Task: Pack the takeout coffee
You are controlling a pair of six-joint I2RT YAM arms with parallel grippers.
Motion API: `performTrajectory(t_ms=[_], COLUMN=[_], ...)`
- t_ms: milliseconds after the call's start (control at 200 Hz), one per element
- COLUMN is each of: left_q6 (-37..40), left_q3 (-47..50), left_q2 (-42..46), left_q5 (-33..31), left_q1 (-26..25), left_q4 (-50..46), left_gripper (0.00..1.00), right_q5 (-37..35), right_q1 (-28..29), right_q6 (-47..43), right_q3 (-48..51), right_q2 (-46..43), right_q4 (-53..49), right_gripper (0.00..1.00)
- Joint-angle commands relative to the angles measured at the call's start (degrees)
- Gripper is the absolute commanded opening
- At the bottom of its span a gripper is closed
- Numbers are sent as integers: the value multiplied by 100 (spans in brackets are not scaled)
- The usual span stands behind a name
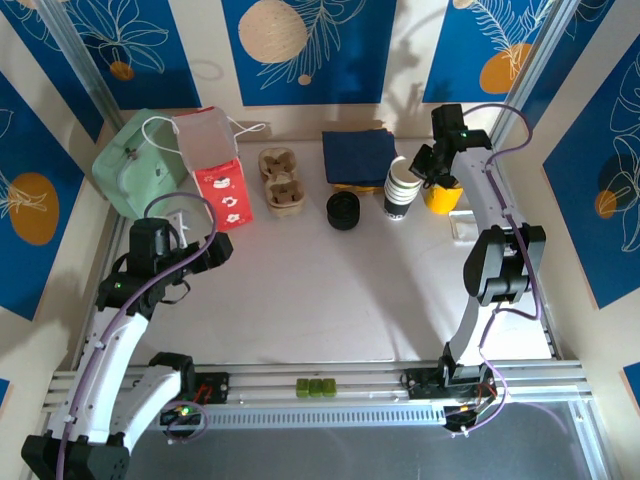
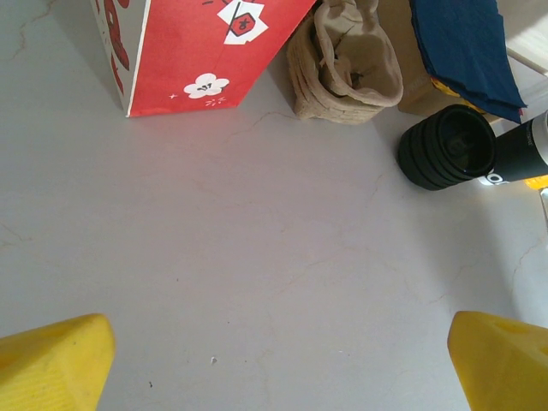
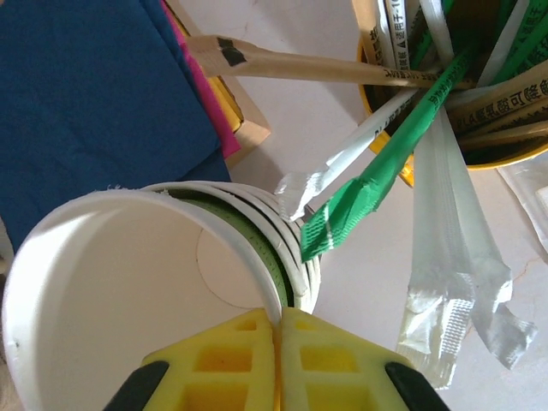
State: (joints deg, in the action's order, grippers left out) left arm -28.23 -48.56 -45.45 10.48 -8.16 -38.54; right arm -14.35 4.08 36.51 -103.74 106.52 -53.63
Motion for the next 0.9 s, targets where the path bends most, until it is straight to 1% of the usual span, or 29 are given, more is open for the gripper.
performTrajectory(t_ms=[0, 170, 240, 445, 565, 745, 895], left_q6=[-14, -20, -35, -77, -71, -73, -77], left_q3=[13, -11, -5, -2, -45, -98, -136], left_q2=[36, 23, 19, 9, 8, 18, 9], left_q5=[68, 59, 68, 68, 68, 103, 120], left_q1=[-42, -44, -44, -40, -40, -32, -44], left_q4=[72, 84, 108, 163, 145, 128, 143], left_gripper=[99, 99, 99, 99, 99, 99, 99], right_q5=[179, 326, 411, 444, 398, 438, 390], right_q1=[30, 57, 52, 117, 232, 562, 1058], right_q6=[-43, -221, -369, -574, -662, -790, -839], right_q3=[-307, -820, -1183, -1953, -2201, -2042, -1283], right_q2=[-63, -191, -193, -367, -594, -1092, -1648], right_q4=[-199, -575, -865, -1466, -1712, -1878, -1697], right_gripper=[8, 8, 5, 5, 5, 5, 5])
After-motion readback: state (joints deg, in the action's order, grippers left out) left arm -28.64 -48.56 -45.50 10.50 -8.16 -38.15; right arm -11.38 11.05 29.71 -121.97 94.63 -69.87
